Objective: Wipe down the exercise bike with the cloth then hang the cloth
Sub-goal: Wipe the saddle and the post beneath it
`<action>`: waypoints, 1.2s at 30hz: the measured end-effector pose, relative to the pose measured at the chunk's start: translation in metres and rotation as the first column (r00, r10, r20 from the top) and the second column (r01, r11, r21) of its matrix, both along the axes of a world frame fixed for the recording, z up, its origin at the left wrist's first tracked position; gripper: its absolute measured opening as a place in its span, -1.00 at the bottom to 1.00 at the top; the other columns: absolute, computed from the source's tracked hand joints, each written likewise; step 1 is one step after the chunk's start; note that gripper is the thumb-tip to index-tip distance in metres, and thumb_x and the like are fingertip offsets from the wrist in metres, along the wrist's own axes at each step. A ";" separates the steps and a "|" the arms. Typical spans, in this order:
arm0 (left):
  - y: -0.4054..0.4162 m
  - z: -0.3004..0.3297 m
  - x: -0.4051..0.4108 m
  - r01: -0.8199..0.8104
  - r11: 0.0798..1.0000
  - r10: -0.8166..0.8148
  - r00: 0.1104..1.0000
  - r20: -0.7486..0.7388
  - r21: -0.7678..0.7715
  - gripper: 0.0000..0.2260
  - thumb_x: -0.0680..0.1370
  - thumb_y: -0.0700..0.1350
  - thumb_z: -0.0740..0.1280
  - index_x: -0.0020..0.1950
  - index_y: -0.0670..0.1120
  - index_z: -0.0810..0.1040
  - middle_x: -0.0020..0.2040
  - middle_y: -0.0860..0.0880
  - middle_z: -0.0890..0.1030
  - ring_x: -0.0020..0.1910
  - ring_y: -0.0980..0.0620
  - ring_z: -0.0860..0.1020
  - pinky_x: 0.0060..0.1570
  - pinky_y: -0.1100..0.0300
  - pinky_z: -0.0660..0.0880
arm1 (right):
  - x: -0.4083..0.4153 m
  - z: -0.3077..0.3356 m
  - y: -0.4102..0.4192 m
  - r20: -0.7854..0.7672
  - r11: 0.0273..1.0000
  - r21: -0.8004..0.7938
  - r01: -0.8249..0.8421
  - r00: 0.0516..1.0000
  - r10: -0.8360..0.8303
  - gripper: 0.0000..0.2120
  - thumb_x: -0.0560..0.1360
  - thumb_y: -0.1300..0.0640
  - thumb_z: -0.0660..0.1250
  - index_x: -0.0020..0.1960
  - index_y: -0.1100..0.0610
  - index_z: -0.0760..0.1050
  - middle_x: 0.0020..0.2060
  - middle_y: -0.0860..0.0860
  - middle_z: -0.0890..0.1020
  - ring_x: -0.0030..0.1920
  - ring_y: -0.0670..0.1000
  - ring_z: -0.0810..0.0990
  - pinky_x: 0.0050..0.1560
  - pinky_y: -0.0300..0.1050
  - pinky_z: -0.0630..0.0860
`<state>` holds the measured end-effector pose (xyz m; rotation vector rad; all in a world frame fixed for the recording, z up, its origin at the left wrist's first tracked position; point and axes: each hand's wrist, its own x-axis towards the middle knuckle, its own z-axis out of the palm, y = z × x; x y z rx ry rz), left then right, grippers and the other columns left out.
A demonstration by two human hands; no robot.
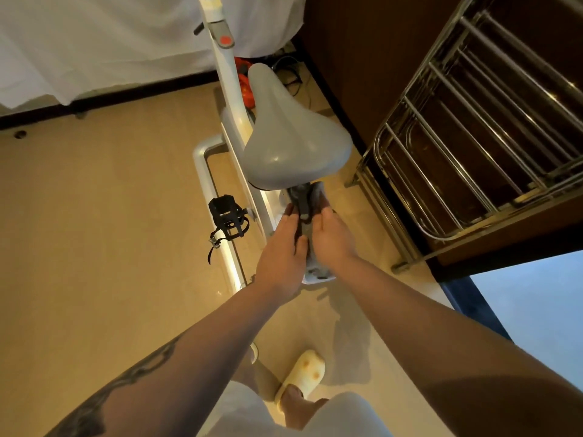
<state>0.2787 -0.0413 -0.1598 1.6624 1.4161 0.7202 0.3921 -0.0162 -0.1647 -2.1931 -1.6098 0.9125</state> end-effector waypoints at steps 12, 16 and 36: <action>-0.003 0.014 -0.005 0.058 0.989 -0.052 0.997 0.048 -0.134 -0.58 0.63 -0.24 0.09 0.37 0.19 0.34 0.35 0.25 0.41 0.24 0.20 0.45 0.24 0.29 0.42 | 0.001 0.001 -0.042 -0.060 0.981 0.150 -0.126 0.989 0.136 -0.59 0.66 0.04 0.02 0.50 0.01 0.22 0.48 0.08 0.22 0.46 0.13 0.24 0.41 0.01 0.28; -0.005 0.031 -0.004 0.033 0.984 -0.038 0.999 -0.020 -0.176 -0.52 0.65 -0.27 0.08 0.51 0.11 0.23 0.41 0.29 0.25 0.34 0.27 0.28 0.02 0.70 0.11 | 0.003 0.004 -0.025 -0.112 0.997 0.076 -0.024 0.993 0.032 -0.53 0.67 0.04 -0.02 0.57 0.02 0.04 0.51 0.06 0.19 0.43 0.14 0.32 0.29 0.03 0.36; 0.041 0.130 -0.012 -0.194 0.930 0.182 0.981 0.067 0.313 -0.66 0.59 -0.25 0.19 0.30 0.03 0.52 0.17 0.16 0.51 0.19 0.24 0.42 0.10 0.48 0.31 | 0.013 0.109 0.028 -0.182 0.844 0.536 0.010 0.978 0.104 -0.55 0.67 -0.06 -0.05 0.55 -0.05 0.13 0.54 -0.02 0.18 0.53 0.07 0.13 0.49 0.08 0.18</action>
